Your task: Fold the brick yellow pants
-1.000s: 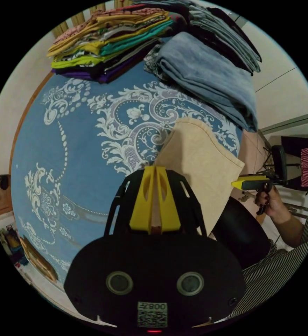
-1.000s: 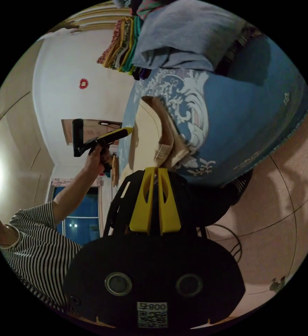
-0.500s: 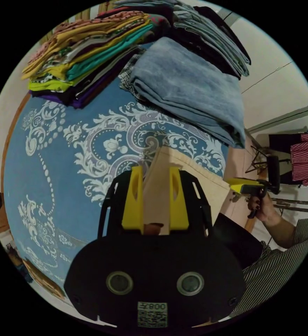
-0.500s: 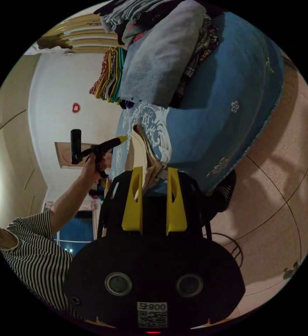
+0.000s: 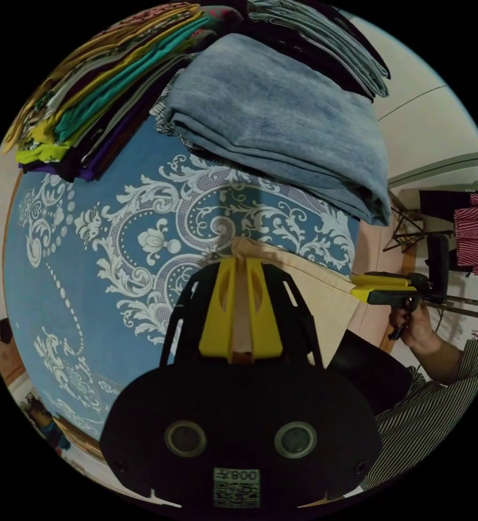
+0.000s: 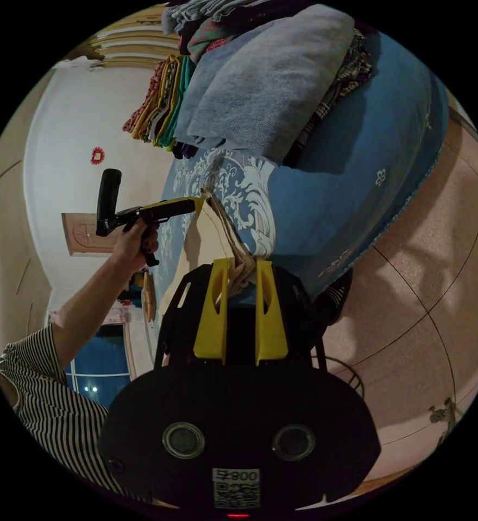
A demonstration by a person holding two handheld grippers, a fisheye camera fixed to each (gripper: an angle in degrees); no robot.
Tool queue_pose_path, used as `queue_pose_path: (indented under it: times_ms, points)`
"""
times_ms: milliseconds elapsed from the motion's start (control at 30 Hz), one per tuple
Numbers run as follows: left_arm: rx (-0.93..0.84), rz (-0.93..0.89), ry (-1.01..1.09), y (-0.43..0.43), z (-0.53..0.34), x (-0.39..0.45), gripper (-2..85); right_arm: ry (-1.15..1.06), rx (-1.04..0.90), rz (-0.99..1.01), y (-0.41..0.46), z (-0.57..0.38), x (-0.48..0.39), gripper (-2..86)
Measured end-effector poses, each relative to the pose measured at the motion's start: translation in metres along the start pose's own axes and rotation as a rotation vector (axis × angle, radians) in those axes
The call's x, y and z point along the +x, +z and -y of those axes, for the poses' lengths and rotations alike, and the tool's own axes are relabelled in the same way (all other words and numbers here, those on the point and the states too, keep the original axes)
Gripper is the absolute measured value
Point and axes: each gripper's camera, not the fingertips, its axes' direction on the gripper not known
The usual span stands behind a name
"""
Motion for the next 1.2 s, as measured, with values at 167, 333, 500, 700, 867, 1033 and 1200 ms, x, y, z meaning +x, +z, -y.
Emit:
queue_pose_path:
  times_ms: [167,333,500,700,867,1033,1200]
  points:
    - [0.013,-0.032,0.002,-0.033,-0.006,0.004,1.8,0.008,-0.006,-0.012,0.009,-0.010,-0.011,7.4]
    - [0.019,-0.031,0.019,-0.068,-0.015,0.012,1.5,-0.014,-0.018,-0.030,0.018,-0.026,-0.027,5.0]
    - [0.047,-0.027,0.047,-0.115,-0.033,0.018,1.4,-0.065,-0.008,-0.039,0.024,-0.044,-0.049,3.3]
    - [0.088,-0.048,0.035,-0.172,-0.063,0.021,1.3,-0.066,-0.005,-0.006,0.039,-0.064,-0.065,3.2]
    - [0.099,-0.063,0.032,-0.222,-0.091,0.027,1.3,-0.070,-0.021,-0.049,0.058,-0.081,-0.080,3.2]
    - [0.118,-0.055,0.039,-0.275,-0.121,0.029,1.3,-0.136,-0.028,-0.020,0.068,-0.103,-0.110,2.3]
    - [0.169,-0.067,0.069,-0.338,-0.166,0.025,1.4,-0.284,-0.026,0.054,0.070,-0.135,-0.156,1.8]
